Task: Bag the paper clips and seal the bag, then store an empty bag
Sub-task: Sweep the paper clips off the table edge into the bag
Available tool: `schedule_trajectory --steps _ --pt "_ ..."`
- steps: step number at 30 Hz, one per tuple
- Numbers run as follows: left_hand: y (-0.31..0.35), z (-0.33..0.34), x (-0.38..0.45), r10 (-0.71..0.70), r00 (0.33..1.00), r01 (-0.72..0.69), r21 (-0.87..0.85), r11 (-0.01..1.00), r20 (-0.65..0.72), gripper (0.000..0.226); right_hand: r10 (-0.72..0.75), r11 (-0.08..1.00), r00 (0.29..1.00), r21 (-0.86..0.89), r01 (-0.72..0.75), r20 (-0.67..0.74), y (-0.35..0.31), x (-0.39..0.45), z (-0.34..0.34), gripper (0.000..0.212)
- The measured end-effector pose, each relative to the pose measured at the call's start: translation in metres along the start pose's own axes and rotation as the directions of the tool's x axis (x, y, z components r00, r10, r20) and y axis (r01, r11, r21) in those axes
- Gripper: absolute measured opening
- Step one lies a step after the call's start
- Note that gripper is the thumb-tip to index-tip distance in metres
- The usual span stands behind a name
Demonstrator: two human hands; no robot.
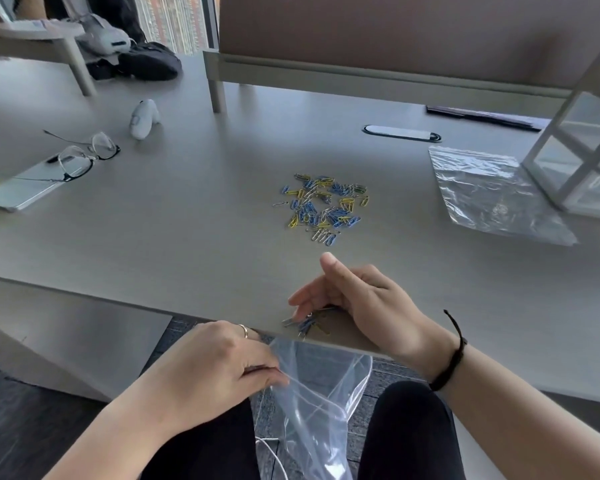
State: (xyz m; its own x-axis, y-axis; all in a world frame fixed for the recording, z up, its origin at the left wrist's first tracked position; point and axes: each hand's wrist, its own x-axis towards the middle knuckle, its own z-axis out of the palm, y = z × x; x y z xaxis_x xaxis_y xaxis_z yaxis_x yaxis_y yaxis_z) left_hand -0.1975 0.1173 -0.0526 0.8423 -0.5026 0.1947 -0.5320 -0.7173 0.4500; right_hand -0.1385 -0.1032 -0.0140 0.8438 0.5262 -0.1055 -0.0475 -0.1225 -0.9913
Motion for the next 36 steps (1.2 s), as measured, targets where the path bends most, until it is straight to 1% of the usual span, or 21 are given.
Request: schedule_trajectory --steps 3,6,7,8,9,10,11,12,14,16,17,18,21,22,26,29,32,33,34,35,36 --pt "0.001 -0.002 0.001 -0.006 1.000 0.007 -0.041 0.999 0.019 0.026 0.036 0.997 0.994 0.064 -0.042 0.101 -0.002 -0.007 -0.001 0.073" --pt "0.001 -0.002 0.002 -0.011 1.000 0.012 -0.065 0.998 0.025 0.032 0.096 0.972 0.965 0.185 -0.144 0.245 -0.010 -0.014 -0.009 0.075" --pt "0.001 -0.001 0.002 -0.014 1.000 0.016 -0.078 0.997 0.028 0.033 0.099 0.956 0.965 0.247 -0.159 0.241 -0.012 -0.014 -0.011 0.074" --pt "0.000 -0.001 0.002 -0.013 0.999 0.016 -0.089 0.996 0.033 0.034 0.095 0.936 0.976 0.316 -0.154 0.194 -0.012 -0.013 -0.013 0.072" --pt "-0.001 0.000 0.002 -0.010 0.999 0.013 -0.093 0.996 0.036 0.035 0.085 0.921 0.990 0.369 -0.122 0.115 -0.010 -0.009 -0.014 0.069" --pt "-0.001 0.000 0.002 -0.007 0.999 0.011 -0.091 0.996 0.035 0.035 0.068 0.921 0.997 0.382 -0.076 0.036 -0.006 -0.005 -0.014 0.066" --pt "-0.002 0.000 0.002 -0.006 0.999 0.009 -0.087 0.996 0.034 0.035 0.050 0.931 0.999 0.363 -0.040 -0.017 -0.003 -0.001 -0.012 0.064" --pt "-0.002 -0.001 0.002 -0.003 0.999 0.006 -0.082 0.997 0.034 0.035 0.032 0.946 0.999 0.325 -0.017 -0.040 0.000 0.003 -0.009 0.064" --pt "-0.002 -0.001 0.002 0.010 0.999 -0.007 -0.067 0.998 0.036 0.037 -0.013 0.978 0.999 0.208 0.019 -0.029 0.002 0.007 0.001 0.062" --pt "-0.001 -0.002 0.002 0.015 0.999 -0.013 -0.054 0.998 0.041 0.041 -0.051 0.998 0.999 0.031 0.051 -0.001 -0.001 0.009 0.013 0.060" --pt "-0.001 -0.002 0.002 0.011 0.999 -0.009 -0.056 0.998 0.043 0.043 -0.058 0.998 0.998 -0.030 0.059 0.017 -0.003 0.011 0.019 0.061" --pt "-0.001 -0.003 0.002 0.006 0.999 -0.003 -0.062 0.998 0.041 0.043 -0.053 0.997 0.998 -0.056 0.055 0.039 -0.004 0.012 0.024 0.061" --pt "-0.002 -0.004 0.000 -0.021 0.999 0.025 -0.096 0.995 0.041 0.044 -0.004 1.000 0.991 0.021 0.001 0.131 -0.005 0.012 0.034 0.061" --pt "-0.002 -0.006 0.000 -0.024 0.999 0.028 -0.105 0.994 0.042 0.044 0.000 1.000 0.988 0.023 -0.003 0.153 -0.005 0.009 0.034 0.061" --pt "-0.004 -0.008 -0.002 -0.012 1.000 0.013 -0.098 0.995 0.014 0.038 -0.018 1.000 0.978 0.017 0.015 0.208 -0.001 -0.005 0.019 0.067" --pt "-0.004 -0.008 -0.002 -0.011 1.000 0.013 -0.089 0.996 0.024 0.039 -0.040 0.999 0.959 0.023 0.035 0.280 0.003 -0.015 0.010 0.071" --pt "-0.004 -0.009 -0.001 -0.012 1.000 0.013 -0.070 0.997 0.002 0.036 -0.055 0.993 0.928 0.116 0.013 0.369 0.006 -0.020 0.004 0.077" --pt "-0.006 -0.008 -0.001 -0.002 1.000 0.002 -0.063 0.998 0.005 0.036 -0.058 0.991 0.932 0.136 0.009 0.357 0.004 -0.019 0.002 0.077" --pt "-0.007 -0.006 -0.001 0.015 1.000 -0.014 -0.052 0.999 0.005 0.038 -0.071 0.988 0.951 0.153 0.026 0.299 0.002 -0.016 -0.002 0.076" --pt "-0.009 -0.005 0.000 0.031 1.000 -0.031 -0.040 0.999 -0.003 0.039 -0.088 0.983 0.979 0.174 0.055 0.183 -0.001 -0.009 -0.007 0.071" --pt "-0.011 -0.003 0.000 0.038 0.999 -0.039 -0.032 0.999 -0.017 0.039 -0.097 0.979 0.995 0.185 0.091 0.023 -0.005 0.001 -0.014 0.065"
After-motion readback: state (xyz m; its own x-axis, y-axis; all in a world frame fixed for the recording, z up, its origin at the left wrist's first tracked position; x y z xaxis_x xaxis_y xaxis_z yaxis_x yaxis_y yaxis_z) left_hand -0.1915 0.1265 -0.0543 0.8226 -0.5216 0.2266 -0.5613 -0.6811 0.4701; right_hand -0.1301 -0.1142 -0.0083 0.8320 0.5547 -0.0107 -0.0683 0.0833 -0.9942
